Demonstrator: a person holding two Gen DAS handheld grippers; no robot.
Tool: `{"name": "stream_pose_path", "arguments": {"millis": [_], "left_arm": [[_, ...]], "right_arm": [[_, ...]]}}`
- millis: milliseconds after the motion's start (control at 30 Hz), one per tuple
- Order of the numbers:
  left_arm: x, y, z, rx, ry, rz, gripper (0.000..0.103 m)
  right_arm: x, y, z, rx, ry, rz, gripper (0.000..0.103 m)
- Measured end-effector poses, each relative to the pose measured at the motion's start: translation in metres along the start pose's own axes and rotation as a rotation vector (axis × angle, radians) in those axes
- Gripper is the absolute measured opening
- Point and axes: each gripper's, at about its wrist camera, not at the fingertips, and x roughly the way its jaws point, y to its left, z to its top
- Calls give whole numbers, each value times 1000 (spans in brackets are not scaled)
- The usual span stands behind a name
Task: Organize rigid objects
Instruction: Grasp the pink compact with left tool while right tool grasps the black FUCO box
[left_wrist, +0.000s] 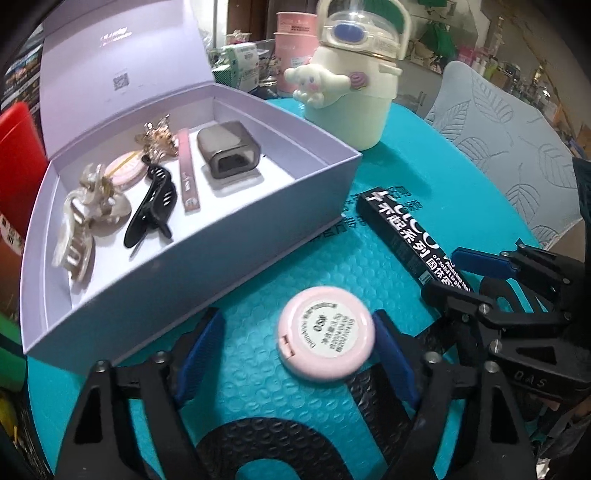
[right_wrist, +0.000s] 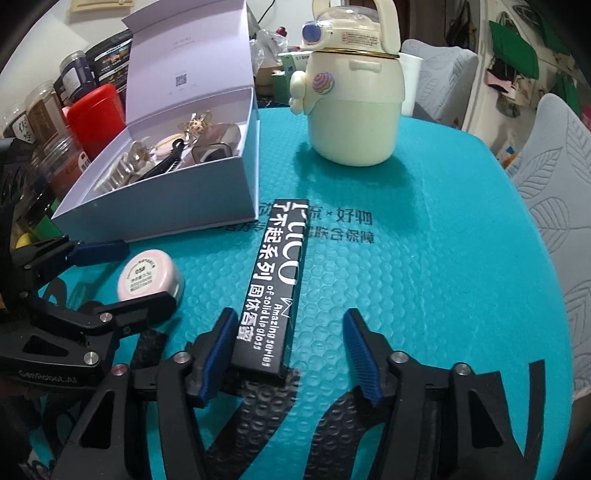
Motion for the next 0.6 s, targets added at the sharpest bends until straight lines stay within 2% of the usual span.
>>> {"name": "stream_pose_path", "arguments": {"millis": [33,67,100,167,300,600], "left_arm": [[-1,-2,-1,10,-5,4,68],[-1,-4,-1,21,-8,12,57],[-1,-8,-1,33,-11,19,50],[-3,-9,-4,37,-16,28,50],[-6,-9,-9,17,-15,14,50],[-28,-7,-38,-12,-4,38,50]], "right_arm": [[-1,0,0,-3,-3,-6,45],[-1,-1,0,-3,-4,-7,39],[-2,-2,0,2,-5,-8,36],[-3,-4,-2,4,-5,-9,27],[-10,-6,-9,4,-2,6,26],[-30,-5,-36,-2,12,27,26]]}}
